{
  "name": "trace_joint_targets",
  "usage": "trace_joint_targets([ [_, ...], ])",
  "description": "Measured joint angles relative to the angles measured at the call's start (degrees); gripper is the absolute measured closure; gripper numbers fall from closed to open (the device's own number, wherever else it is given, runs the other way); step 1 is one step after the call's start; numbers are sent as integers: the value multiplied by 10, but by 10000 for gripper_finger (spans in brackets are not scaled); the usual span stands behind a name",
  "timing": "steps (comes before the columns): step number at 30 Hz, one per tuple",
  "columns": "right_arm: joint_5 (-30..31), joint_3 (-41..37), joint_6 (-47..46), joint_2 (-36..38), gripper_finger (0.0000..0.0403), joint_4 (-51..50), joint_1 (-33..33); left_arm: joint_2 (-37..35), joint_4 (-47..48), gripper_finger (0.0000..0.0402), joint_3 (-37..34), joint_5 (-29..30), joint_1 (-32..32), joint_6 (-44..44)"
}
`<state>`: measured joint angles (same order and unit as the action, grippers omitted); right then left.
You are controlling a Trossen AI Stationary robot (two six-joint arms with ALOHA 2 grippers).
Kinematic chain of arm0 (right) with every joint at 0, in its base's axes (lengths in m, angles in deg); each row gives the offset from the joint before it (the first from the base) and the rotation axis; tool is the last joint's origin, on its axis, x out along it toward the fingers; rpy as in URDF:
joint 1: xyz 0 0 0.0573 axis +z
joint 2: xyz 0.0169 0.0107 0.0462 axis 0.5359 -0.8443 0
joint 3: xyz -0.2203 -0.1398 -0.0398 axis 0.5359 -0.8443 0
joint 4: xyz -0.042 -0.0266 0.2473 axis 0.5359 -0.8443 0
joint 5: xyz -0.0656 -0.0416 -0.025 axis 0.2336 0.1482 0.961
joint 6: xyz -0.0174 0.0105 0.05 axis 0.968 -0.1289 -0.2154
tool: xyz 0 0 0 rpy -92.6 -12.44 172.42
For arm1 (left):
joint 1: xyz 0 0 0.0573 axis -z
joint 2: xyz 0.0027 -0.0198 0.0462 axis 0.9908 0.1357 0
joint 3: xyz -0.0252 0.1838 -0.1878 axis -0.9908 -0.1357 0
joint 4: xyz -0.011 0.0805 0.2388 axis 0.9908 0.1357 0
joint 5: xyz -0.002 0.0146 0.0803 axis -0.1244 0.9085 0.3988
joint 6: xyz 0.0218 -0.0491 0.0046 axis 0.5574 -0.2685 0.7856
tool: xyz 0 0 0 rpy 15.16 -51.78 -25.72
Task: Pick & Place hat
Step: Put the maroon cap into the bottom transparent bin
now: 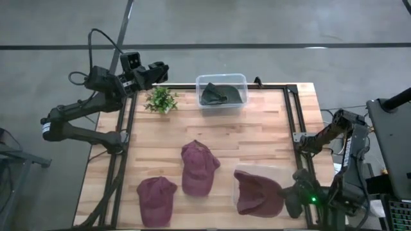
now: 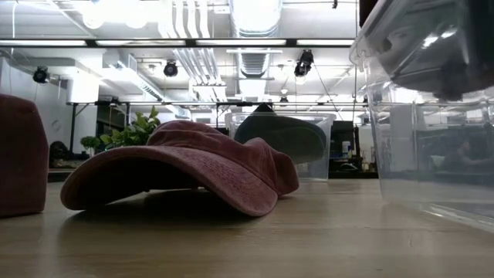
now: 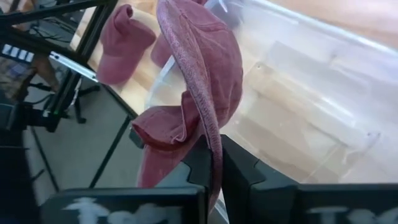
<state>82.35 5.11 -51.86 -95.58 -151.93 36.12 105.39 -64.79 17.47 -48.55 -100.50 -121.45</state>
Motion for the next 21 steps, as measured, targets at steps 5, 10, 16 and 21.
trace_joint_targets([
  [5, -15, -82, 0, 26, 366, 95, -13, 0, 0, 296, 0, 2, 0, -3],
  [10, -72, -146, -1, 42, 323, 121, -24, 0, 0, 296, 0, 7, 0, -6],
  [16, -116, -167, 0, 56, 266, 120, -26, 0, -1, 296, 0, 10, 0, -6],
  [21, -143, -150, 4, 61, 236, 59, -25, 0, 0, 296, 0, 10, -1, -6],
])
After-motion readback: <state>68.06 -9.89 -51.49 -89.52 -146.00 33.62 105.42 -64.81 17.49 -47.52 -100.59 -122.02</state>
